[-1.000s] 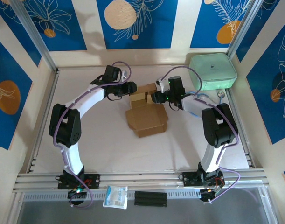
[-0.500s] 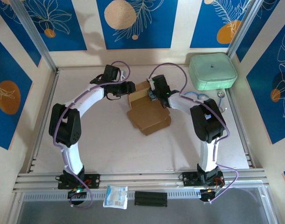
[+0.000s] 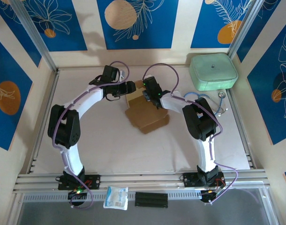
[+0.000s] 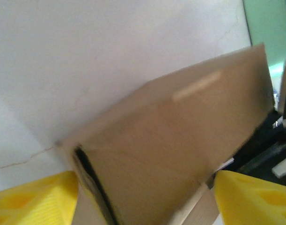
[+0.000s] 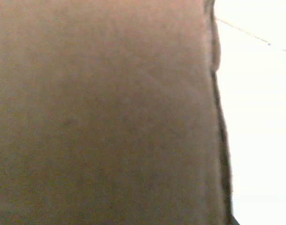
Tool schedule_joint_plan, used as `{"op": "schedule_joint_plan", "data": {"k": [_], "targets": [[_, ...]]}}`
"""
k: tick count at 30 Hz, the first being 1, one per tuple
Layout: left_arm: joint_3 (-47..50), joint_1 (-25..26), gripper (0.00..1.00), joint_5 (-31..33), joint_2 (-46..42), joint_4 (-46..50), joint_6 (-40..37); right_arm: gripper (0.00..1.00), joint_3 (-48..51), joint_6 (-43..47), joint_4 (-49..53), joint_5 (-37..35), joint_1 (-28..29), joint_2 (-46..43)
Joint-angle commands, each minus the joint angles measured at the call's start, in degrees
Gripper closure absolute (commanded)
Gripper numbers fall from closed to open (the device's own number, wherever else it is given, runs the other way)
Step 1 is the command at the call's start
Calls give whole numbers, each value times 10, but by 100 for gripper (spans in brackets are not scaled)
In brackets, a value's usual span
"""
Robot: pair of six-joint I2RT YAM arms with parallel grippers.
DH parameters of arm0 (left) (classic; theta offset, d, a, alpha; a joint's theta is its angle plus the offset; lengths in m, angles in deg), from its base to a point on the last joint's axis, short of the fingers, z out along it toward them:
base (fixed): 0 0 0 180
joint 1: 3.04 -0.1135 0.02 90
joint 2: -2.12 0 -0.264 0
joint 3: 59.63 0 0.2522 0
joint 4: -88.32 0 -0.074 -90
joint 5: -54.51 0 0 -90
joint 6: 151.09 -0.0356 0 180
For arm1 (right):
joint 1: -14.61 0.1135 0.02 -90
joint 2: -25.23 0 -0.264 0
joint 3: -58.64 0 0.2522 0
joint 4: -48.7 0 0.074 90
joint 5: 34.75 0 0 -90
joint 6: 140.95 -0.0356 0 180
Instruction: Fold the paper box
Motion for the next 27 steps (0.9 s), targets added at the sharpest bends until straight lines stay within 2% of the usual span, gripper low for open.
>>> {"op": "schedule_joint_plan", "data": {"k": [1, 4, 8, 11, 12, 16, 18, 19, 23, 27], "targets": [[44, 9, 12, 7, -99, -27, -11, 100, 26, 43, 53, 60, 4, -43], [79, 9, 6, 58, -195, -10, -41, 100, 49, 90, 70, 107, 8, -122], [128, 9, 3, 93, -322, 14, -106, 100, 64, 165, 85, 174, 8, -226], [152, 9, 3, 125, -413, 41, -163, 100, 33, 311, 143, 209, 17, -268], [155, 9, 3, 141, -440, 58, -180, 100, 20, 394, 165, 191, 29, -271], [149, 9, 3, 205, -506, 127, -229, 100, -5, 749, 182, 14, 91, -233], [154, 9, 3, 219, -522, 148, -238, 100, 8, 899, 157, -35, 104, -207], [160, 9, 3, 221, -526, 154, -240, 100, 19, 945, 127, -35, 109, -196], [208, 9, 3, 206, -541, 142, -216, 100, 37, 956, 114, 21, 145, -148], [260, 9, 3, 175, -551, 105, -174, 100, 50, 915, 64, 26, 193, -70]]}}
